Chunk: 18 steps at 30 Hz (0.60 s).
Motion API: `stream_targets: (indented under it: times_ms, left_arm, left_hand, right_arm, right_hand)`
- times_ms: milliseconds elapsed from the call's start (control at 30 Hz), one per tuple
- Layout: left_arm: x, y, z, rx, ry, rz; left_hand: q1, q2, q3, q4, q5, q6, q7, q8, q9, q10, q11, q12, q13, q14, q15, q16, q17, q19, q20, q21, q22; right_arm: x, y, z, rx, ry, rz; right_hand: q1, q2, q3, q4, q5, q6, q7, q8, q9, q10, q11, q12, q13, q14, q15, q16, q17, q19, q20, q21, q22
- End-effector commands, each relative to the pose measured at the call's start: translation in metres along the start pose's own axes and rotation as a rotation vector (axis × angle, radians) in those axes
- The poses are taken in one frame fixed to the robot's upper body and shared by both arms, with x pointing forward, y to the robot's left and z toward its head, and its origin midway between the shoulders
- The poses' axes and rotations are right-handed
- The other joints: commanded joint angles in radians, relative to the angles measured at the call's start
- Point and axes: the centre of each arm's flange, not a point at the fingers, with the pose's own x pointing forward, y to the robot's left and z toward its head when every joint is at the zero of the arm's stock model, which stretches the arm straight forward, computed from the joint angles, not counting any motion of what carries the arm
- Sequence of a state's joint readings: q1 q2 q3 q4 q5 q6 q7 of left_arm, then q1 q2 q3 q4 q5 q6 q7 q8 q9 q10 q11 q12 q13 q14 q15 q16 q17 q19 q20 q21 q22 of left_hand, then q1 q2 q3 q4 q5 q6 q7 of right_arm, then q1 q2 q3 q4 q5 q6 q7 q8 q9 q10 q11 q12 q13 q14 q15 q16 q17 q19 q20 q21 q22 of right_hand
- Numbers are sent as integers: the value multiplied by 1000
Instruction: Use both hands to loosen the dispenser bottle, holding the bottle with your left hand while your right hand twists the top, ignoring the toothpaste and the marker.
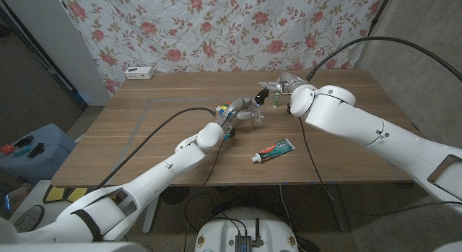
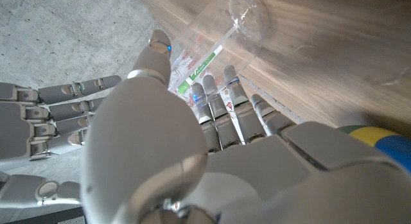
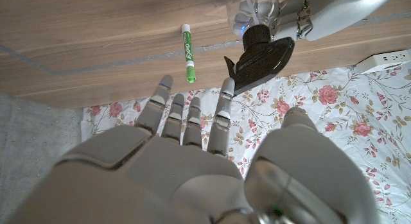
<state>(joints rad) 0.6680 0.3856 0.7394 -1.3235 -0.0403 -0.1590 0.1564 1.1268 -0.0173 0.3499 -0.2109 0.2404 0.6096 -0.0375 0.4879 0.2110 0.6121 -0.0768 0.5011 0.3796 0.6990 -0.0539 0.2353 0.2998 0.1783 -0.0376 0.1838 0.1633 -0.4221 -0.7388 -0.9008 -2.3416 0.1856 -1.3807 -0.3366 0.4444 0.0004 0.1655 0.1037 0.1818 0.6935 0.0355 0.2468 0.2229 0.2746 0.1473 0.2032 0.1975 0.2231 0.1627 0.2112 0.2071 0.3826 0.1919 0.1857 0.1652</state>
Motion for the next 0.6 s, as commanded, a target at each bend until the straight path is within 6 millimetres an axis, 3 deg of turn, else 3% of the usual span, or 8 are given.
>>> stream_targets:
  times_ms: [33, 267, 600]
  left_arm:
    - [2, 2, 0, 2, -1, -5]
    - [2, 1, -1, 0, 5, 0]
    - [-1, -1, -2, -7, 7, 3]
  left_hand:
    - [-61, 121, 61, 54, 7, 64, -27, 5, 2, 74, -63, 4, 144, 27, -110, 4, 4, 0, -36, -2, 0]
    - [-59, 122, 63, 53, 7, 63, -24, 5, 2, 74, -62, 2, 144, 27, -109, 4, 4, -1, -35, -3, 0]
    - [-61, 124, 63, 54, 8, 61, -27, 3, 2, 73, -61, 1, 144, 27, -108, 4, 4, -1, -33, -3, 0]
  right_arm:
    - [6, 5, 7, -14, -3, 30]
    - [9, 6, 11, -30, 2, 37]
    - [10, 6, 14, -44, 3, 51]
  right_hand:
    - [-5, -4, -1, 1, 6, -12, 2, -7, 3, -8, 7, -5, 3, 1, 11, 5, 2, 2, 6, 4, 3]
    - [-1, -6, 0, -5, 8, -24, 3, -13, 3, -17, 9, -8, 3, -1, 17, 2, -1, 3, 10, 4, 3]
    - [25, -11, 6, -30, 14, -63, 9, -26, 6, -34, 10, -12, 3, -3, 22, -3, -6, 5, 17, 3, 2]
